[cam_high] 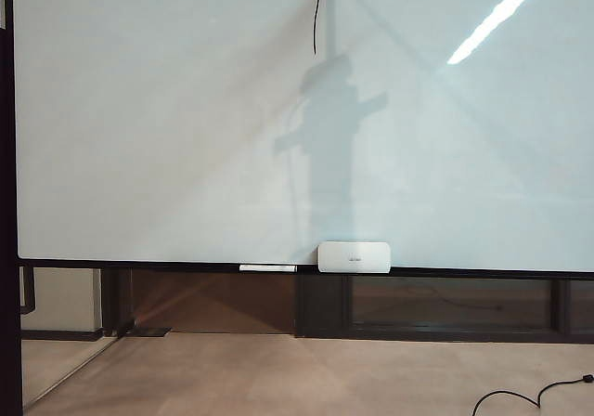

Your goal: Reach to the right to find the marker pen, pick it up, and write the number 13 on the whiteboard.

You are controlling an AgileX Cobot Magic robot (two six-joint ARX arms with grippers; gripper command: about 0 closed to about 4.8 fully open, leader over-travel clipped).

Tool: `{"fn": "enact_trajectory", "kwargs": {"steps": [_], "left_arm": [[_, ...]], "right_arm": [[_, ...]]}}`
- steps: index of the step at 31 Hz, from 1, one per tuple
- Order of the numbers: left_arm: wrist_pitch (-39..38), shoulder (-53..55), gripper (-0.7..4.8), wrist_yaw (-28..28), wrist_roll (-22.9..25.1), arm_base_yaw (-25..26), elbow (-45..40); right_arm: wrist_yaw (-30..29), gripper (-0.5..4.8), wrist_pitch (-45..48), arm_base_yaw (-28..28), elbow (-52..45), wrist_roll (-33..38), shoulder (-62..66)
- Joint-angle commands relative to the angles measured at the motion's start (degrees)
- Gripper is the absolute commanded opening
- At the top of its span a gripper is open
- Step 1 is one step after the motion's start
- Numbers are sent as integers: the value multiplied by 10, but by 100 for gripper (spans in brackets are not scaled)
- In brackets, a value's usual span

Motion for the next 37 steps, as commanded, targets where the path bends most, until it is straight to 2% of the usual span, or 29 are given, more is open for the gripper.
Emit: {"fn": "enact_trajectory", "kwargs": {"steps": [1,37], "left_arm": [[6,-2,-5,2,-4,0,2],[7,-2,-5,2,-3,0,2]], "right_arm": [[0,-5,1,1,2,-2,1],[0,-5,51,-13,5,1,26]]}}
